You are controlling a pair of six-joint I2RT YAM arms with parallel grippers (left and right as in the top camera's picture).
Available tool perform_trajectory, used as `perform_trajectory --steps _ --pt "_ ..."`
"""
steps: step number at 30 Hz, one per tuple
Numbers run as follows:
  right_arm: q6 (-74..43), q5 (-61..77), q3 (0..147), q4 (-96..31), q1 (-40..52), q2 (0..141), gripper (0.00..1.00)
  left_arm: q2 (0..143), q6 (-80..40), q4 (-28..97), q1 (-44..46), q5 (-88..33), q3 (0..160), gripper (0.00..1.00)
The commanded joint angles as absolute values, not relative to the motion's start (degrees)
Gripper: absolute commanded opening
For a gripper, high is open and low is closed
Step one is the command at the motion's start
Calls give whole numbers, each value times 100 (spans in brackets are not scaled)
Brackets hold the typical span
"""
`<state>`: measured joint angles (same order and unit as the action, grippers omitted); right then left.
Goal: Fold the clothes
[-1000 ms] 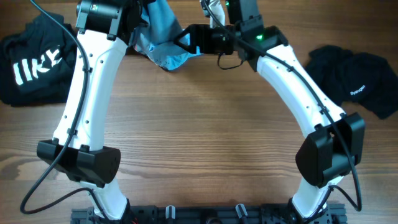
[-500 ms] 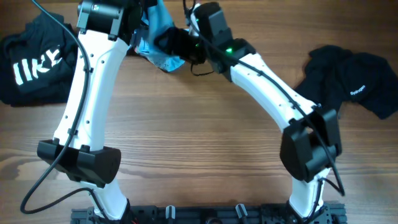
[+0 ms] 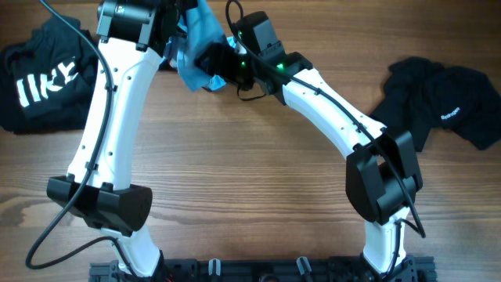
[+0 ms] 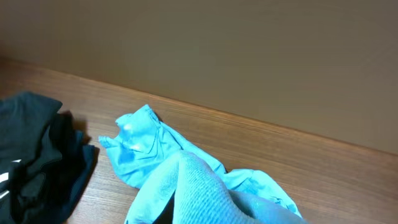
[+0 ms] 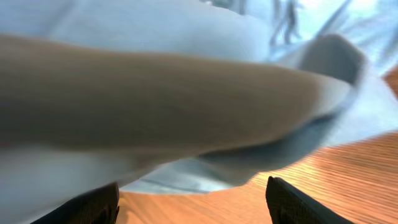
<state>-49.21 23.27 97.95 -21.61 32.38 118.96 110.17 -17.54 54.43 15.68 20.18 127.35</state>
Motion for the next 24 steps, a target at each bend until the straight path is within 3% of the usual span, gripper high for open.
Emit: perform_trajectory --steps 1,7,12,18,24 --pt "-4777 1962 9747 -2130 3258 11987 77 10962 -1872 5424 1592 1968 12816 4" --pt "-4906 1944 9736 -1507 3350 12154 77 10962 -1872 5426 1601 1861 12816 4" --pt "-5120 1942 9736 -1122 3529 12414 69 10962 -1870 5428 1601 1861 12816 4" --pt "-5124 1686 9736 -1055 3747 12654 68 10962 -1870 5428 1601 1863 12816 4" --pt "-4947 1608 9736 -698 3756 12713 53 10962 -1868 5452 1601 1865 12816 4"
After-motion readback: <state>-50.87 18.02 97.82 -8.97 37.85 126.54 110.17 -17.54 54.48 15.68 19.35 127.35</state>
